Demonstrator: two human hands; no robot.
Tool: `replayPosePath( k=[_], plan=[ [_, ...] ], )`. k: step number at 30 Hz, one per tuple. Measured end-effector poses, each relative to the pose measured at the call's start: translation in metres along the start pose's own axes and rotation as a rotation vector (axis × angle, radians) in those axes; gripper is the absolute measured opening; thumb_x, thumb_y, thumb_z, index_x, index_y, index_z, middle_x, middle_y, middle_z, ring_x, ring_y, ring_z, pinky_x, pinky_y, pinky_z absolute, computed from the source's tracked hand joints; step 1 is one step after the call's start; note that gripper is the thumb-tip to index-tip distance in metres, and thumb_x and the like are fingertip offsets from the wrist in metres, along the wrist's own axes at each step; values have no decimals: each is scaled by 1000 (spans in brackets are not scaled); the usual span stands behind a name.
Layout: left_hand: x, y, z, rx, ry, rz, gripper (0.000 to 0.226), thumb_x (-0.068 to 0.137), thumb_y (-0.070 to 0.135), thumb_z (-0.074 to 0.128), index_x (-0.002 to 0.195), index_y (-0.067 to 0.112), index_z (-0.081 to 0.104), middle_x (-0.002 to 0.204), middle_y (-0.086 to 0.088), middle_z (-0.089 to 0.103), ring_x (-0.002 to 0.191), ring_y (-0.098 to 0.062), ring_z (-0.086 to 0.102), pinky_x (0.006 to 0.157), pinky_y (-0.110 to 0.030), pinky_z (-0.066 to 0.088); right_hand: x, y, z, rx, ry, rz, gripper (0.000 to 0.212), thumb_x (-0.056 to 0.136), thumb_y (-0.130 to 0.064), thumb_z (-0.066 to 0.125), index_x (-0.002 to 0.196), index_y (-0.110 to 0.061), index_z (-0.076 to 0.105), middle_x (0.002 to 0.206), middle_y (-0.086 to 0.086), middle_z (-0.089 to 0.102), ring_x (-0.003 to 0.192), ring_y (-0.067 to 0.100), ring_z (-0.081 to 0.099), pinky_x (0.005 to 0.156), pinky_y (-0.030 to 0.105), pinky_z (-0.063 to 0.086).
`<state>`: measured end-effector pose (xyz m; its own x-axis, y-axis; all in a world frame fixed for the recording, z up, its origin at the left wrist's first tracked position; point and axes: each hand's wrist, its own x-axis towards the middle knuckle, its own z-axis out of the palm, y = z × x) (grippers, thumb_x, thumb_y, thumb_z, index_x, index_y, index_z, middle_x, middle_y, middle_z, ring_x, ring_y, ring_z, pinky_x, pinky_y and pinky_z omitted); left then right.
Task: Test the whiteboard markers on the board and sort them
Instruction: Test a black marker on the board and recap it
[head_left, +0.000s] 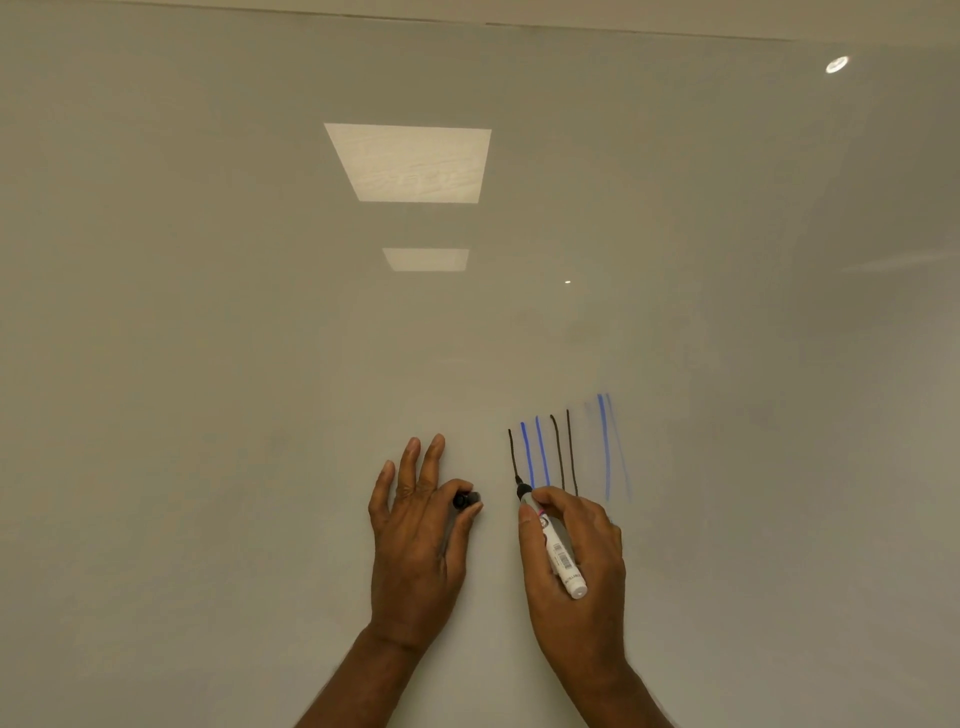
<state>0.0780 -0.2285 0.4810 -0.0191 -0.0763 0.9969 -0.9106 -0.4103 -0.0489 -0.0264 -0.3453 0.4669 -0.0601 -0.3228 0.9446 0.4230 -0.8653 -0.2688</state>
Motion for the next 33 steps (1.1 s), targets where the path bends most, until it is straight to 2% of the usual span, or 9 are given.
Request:
replayPosePath(
  k=[4, 8, 10, 13, 18, 24, 27, 30, 33],
  plan=[
    [0, 1, -1, 13, 2, 1, 24, 100, 29, 54, 106, 13, 71, 157, -10, 43, 154, -24, 27, 126, -47, 16, -18, 10, -6, -64, 30, -21, 69, 96, -65, 34, 103, -3, 64, 79, 15, 67, 70, 18, 57, 62, 41, 54],
    [0, 1, 0, 12, 2, -1, 25, 101, 30, 54, 108, 13, 71, 157, -10, 43, 153, -24, 28, 125, -49, 18, -10, -2, -10, -21, -2, 57, 47, 94, -62, 44, 110, -21, 60, 96, -5, 62, 85, -1, 56, 76, 24, 46],
    [0, 1, 0, 16, 3, 0, 25, 101, 30, 54, 109, 13, 71, 157, -10, 42, 153, -23, 28, 125, -48, 18, 1, -11, -7, 19, 6, 63, 49, 93, -65, 43, 112, -22, 58, 100, -5, 61, 84, 1, 58, 79, 21, 45],
    [1, 1, 0, 22, 6, 3, 25, 101, 30, 54, 107, 13, 71, 157, -10, 42, 154, -23, 28, 126, -47, 17, 19, -23, 2, 49, -10, 51, 45, 93, -62, 45, 117, -28, 62, 103, -8, 62, 91, 14, 62, 81, 22, 48],
    [0, -1, 1, 33, -4, 8, 25, 101, 31, 53, 107, 14, 71, 156, -11, 43, 153, -24, 28, 126, -47, 17, 33, -27, 14, 27, -58, 48, 46, 91, -56, 52, 119, -23, 64, 106, -10, 60, 94, 16, 62, 82, 20, 48],
    [0, -1, 1, 27, -3, 6, 25, 100, 30, 55, 107, 13, 71, 157, -10, 43, 153, -23, 28, 125, -48, 18, 18, -22, 4, 6, -20, -3, 46, 95, -63, 37, 118, -26, 51, 102, -14, 54, 89, -1, 55, 77, 26, 48],
    [1, 1, 1, 27, -2, 6, 25, 101, 30, 54, 107, 13, 71, 156, -10, 44, 153, -23, 29, 125, -50, 19, -3, -10, -5, -12, -34, 33, 50, 95, -64, 37, 115, -25, 61, 102, -9, 62, 101, -10, 51, 76, 25, 52],
    [1, 2, -1, 20, 2, 6, 25, 101, 30, 53, 106, 13, 71, 156, -11, 45, 153, -23, 29, 125, -50, 20, -19, -6, -13, -35, -77, 79, 54, 93, -69, 37, 114, -27, 65, 100, -2, 67, 93, 5, 56, 76, 22, 52],
    [0, 2, -1, -3, -9, 1, 25, 101, 30, 53, 108, 13, 70, 157, -10, 44, 153, -23, 29, 125, -49, 18, -25, -8, -18, -41, -99, 131, 53, 90, -75, 35, 114, -38, 64, 95, -1, 67, 79, 12, 61, 74, 29, 52]
  ],
)
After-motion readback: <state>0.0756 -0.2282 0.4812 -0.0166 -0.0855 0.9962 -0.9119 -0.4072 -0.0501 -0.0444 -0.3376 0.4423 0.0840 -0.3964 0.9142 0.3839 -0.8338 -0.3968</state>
